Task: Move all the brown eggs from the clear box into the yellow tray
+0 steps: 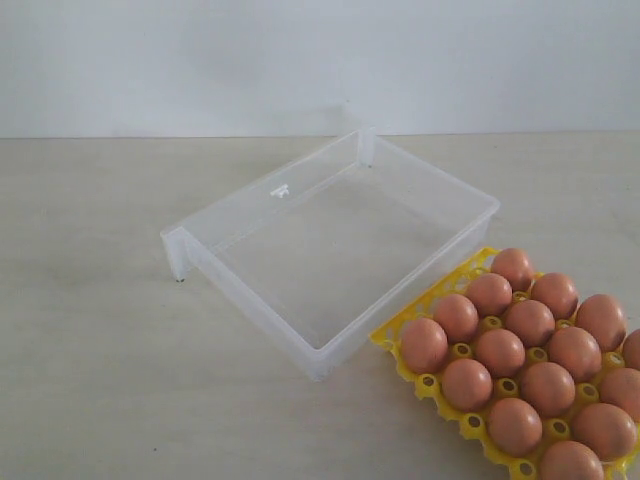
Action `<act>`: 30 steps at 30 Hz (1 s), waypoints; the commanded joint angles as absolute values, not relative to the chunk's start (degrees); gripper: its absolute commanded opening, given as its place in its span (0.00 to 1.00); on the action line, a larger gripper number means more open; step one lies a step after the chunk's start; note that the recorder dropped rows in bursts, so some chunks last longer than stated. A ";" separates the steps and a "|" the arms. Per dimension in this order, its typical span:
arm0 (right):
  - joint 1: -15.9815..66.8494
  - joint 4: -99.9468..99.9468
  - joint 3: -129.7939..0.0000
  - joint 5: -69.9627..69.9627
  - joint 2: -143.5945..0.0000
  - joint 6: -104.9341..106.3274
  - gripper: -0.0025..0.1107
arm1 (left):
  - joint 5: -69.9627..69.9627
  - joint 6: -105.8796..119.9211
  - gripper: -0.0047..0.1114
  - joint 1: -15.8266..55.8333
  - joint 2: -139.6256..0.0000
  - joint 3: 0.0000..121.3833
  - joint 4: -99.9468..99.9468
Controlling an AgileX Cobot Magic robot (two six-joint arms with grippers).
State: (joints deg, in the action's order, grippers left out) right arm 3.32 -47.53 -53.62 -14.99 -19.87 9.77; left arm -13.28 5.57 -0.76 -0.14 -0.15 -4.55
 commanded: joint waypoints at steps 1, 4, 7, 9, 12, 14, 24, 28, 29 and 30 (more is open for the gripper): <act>3.36 -36.58 -53.65 -15.47 -19.53 20.64 0.02 | -12.91 5.40 0.08 -0.58 0.00 0.00 -4.25; 3.36 -27.41 -53.65 -15.87 -19.41 13.47 0.02 | -12.91 5.40 0.08 -0.58 0.00 0.00 -4.25; 3.36 -24.26 -53.65 -20.72 -19.19 9.72 0.02 | -12.91 5.40 0.08 -0.58 0.00 0.00 -4.25; 3.36 -24.26 -53.65 -25.88 -19.19 9.34 0.02 | -12.91 5.40 0.08 -0.58 0.00 0.00 -4.25; 3.36 -24.14 -53.65 -32.73 -19.19 8.47 0.02 | -12.91 5.40 0.08 -0.58 0.00 0.00 -4.25; 3.36 -24.14 -53.65 -33.82 -18.90 8.05 0.02 | -12.91 5.40 0.08 -0.58 0.00 0.00 -4.25; 3.58 -22.46 -46.83 -18.37 -17.67 4.88 0.02 | -12.91 5.40 0.08 -0.58 0.00 0.00 -4.25; 3.58 -20.51 -33.23 -5.35 -16.56 -3.18 0.02 | -12.91 5.40 0.08 -0.58 0.00 0.00 -4.25; 3.58 -19.02 -29.18 -2.81 -16.27 -4.68 0.02 | -12.91 5.40 0.08 -0.58 0.00 0.00 -4.25; 3.58 -16.63 -25.10 -1.29 -15.87 -5.15 0.02 | -12.91 5.40 0.08 -0.58 0.00 0.00 -4.25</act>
State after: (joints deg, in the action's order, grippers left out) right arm 3.39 -20.08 -33.73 -6.91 -16.63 -1.77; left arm -13.28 5.57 -0.76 -0.14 -0.15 -4.55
